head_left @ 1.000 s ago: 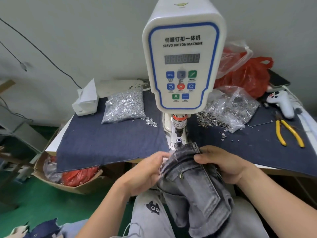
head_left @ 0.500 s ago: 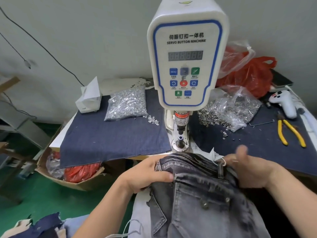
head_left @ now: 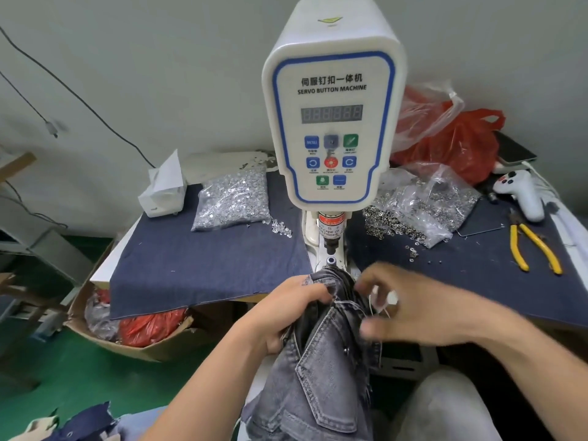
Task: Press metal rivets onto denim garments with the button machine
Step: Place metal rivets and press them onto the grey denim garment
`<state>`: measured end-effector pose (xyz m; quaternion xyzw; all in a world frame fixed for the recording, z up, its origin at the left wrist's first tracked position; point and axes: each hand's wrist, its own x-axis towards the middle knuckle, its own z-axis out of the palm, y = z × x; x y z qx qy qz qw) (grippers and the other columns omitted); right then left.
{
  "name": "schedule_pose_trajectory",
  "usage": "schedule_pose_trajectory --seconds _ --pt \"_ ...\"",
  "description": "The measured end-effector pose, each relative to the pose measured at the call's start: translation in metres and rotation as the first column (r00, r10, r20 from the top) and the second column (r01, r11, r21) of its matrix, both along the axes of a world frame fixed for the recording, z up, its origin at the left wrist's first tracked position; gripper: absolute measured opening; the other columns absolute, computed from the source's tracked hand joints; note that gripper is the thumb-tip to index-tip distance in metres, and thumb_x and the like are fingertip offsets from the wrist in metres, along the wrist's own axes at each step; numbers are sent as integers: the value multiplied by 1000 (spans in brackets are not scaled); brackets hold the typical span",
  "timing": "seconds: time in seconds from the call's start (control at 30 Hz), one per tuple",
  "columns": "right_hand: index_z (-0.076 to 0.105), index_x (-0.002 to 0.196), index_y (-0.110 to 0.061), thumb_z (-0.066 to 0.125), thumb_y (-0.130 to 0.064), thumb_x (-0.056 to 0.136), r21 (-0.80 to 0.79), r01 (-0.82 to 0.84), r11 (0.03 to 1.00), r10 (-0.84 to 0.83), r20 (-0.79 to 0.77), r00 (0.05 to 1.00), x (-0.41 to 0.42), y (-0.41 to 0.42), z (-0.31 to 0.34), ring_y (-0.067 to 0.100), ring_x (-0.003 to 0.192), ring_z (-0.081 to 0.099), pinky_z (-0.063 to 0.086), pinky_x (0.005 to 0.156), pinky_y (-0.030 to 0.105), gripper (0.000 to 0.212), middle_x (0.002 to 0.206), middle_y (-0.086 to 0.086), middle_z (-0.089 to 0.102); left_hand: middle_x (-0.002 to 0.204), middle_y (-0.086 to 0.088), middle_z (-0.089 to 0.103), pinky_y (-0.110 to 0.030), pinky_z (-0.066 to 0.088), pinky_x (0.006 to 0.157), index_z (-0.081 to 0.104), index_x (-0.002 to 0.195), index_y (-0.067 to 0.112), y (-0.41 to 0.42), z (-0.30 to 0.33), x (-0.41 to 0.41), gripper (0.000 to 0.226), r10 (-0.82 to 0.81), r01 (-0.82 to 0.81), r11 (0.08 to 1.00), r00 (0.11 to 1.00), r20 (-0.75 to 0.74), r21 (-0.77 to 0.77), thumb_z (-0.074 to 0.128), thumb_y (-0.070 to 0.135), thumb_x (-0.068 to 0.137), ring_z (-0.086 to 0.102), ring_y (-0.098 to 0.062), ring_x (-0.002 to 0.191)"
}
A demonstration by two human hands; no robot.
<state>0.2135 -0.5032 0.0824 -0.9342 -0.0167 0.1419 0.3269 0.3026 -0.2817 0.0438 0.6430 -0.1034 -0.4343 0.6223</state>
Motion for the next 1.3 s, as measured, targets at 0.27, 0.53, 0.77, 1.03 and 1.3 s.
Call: schedule_pose_trajectory --seconds 0.27,0.53,0.77,1.03,1.3 --pt "68 77 -24 72 -33 95 173 1 985 13 -81 997 38 -9 -19 1 55 54 45 59 24 20 66 -10 66 118 -10 79 -33 60 91 80 115 16 4 4 12 24 -125 117 987 990 68 109 79 23 92 76 -28 111" --pt "71 101 -10 66 -33 99 -409 529 744 -406 352 843 100 -62 -61 40 95 67 55 79 44 23 101 15 67 112 9 80 -36 54 104 80 108 27 2 -3 11 26 -289 205 938 908 302 281 79 46 91 75 -11 109" --pt "66 99 -4 55 -6 97 -529 507 680 -303 427 852 105 -58 -74 41 90 66 48 69 42 11 99 15 62 103 24 73 -34 52 96 75 98 39 5 2 5 34 -450 355 889 800 398 290 57 68 99 67 2 97" --pt "66 105 1 51 6 93 -575 485 659 -334 353 874 105 -53 -63 40 99 69 52 73 41 19 108 20 68 55 7 35 -35 38 67 34 67 17 -1 -1 20 59 -173 -115 860 852 495 497 33 60 108 35 -18 60" --pt "66 98 -2 49 8 90 -542 492 682 -338 363 868 104 -55 -58 37 94 68 53 77 41 21 101 18 70 63 8 36 -32 33 63 30 74 19 20 15 25 49 -321 -65 837 746 584 543 34 47 113 38 -11 62"
